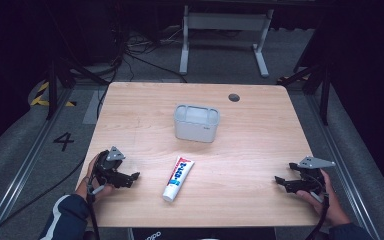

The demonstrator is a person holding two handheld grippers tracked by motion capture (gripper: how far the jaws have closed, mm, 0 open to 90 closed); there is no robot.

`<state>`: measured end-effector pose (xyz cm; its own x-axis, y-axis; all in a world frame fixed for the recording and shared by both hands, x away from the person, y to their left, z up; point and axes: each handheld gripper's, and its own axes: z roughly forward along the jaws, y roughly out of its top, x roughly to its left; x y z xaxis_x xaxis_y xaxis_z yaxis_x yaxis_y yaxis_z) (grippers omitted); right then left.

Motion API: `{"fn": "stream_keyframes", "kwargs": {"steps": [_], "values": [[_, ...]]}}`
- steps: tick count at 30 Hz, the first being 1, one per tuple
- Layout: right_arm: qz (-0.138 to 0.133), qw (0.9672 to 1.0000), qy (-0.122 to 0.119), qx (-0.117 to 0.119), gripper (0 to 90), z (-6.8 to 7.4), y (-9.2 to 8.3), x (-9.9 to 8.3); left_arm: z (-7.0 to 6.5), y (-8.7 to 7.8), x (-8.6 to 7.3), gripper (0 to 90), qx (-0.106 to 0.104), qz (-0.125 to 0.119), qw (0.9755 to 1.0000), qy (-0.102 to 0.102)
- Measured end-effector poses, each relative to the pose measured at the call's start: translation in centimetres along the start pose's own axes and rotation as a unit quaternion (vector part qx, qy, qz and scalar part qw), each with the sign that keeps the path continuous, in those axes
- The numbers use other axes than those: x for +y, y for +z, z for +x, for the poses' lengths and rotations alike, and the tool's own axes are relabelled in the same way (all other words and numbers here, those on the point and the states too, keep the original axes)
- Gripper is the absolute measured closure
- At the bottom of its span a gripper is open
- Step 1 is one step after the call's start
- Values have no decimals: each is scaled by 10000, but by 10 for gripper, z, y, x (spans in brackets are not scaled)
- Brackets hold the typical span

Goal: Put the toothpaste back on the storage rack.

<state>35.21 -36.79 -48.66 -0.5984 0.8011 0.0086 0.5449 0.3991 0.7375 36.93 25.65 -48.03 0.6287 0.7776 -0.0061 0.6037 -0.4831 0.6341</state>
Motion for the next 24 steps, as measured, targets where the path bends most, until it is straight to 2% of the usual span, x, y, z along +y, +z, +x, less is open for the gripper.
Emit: {"fn": "stream_keyframes", "kwargs": {"steps": [3, 4, 6, 7, 8, 10, 14, 21, 22, 24], "values": [[6, 10000, -11, -3, 155, 0, 0, 0, -1, -2, 1, 19, 60, 41, 10000, 10], [3, 10000, -19, -3, 154, 0, 1, 0, -4, -3, 2, 41, 62, 104, 9999, -51], [8, 10000, -16, -1, 152, 0, 1, 1, -9, -5, 3, 93, 134, 109, 9998, -47], [6, 10000, -8, 4, 152, 0, 1, 1, -11, -7, 5, 143, 123, 130, 9998, 33], [11, 10000, -12, 4, 152, 0, 1, 1, -18, -7, 10, 183, 271, 275, 9993, -15], [10, 10000, -12, 5, 152, 0, 1, 1, -21, -7, 13, 166, 309, 322, 9990, -75], [19, 10000, -6, 1, 152, 0, 2, 2, -29, -8, 22, 179, 132, 374, 9992, -70], [19, 10000, -4, -1, 152, 0, 2, 2, -49, -11, 35, 179, -15, 386, 9991, 192], [18, 10000, -4, -1, 152, 0, 2, 2, -53, -11, 36, 179, -49, 320, 9994, 131], [17, 10000, -3, -1, 152, 0, 2, 2, -58, -12, 41, 179, -107, 299, 9993, 173]]}}
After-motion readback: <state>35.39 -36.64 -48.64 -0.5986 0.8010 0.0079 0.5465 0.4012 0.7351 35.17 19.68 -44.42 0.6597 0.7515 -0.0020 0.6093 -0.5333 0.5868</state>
